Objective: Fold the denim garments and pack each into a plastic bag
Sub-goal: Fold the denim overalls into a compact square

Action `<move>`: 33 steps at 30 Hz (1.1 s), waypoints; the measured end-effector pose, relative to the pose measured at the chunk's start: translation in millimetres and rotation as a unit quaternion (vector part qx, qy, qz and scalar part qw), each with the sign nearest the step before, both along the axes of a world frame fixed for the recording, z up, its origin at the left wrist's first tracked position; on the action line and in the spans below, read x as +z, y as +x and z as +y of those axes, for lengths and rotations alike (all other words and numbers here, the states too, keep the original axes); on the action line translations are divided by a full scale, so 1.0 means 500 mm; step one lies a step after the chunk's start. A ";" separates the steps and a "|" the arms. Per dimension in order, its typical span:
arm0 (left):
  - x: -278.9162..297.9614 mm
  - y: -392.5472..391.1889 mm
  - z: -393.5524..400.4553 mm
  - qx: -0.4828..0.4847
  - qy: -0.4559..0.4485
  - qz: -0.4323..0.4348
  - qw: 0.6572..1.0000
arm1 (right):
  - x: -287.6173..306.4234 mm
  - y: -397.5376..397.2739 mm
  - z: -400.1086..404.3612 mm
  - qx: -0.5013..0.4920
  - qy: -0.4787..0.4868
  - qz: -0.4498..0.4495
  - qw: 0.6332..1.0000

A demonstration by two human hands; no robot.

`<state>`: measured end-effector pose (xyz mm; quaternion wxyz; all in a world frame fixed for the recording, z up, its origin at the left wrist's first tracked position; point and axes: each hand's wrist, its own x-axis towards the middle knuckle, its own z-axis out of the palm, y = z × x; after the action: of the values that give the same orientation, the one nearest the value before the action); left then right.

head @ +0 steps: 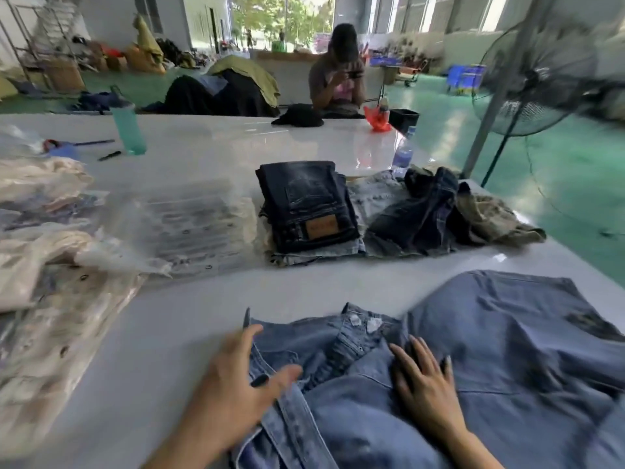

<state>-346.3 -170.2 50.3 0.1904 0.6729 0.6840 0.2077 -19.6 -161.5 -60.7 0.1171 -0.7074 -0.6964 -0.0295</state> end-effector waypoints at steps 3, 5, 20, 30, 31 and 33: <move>-0.076 0.191 -0.062 -0.078 -0.203 0.084 0.973 | -0.013 0.018 0.007 -0.002 -0.039 0.035 0.999; -0.109 0.188 -0.102 -0.029 -0.211 0.110 0.971 | -0.007 0.044 0.018 0.003 -0.095 -0.003 0.995; -0.138 -0.349 0.074 0.311 -0.130 0.128 0.933 | 0.062 0.263 0.065 -0.135 -0.209 0.039 0.968; -0.163 0.133 0.129 0.016 -0.130 0.218 0.967 | 0.045 0.272 -0.013 -0.122 -0.211 -0.045 0.969; -0.177 0.150 0.119 0.006 -0.098 0.229 0.969 | 0.051 0.288 -0.023 -0.147 -0.211 -0.056 0.965; -0.182 0.153 0.105 -0.009 -0.017 0.197 0.980 | 0.064 0.328 -0.041 -0.206 -0.214 -0.060 0.953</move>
<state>-269.8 -117.4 -40.9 0.0650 0.7035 0.7054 0.0580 144.4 -181.9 -28.7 -0.0879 -0.8409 -0.5311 0.0547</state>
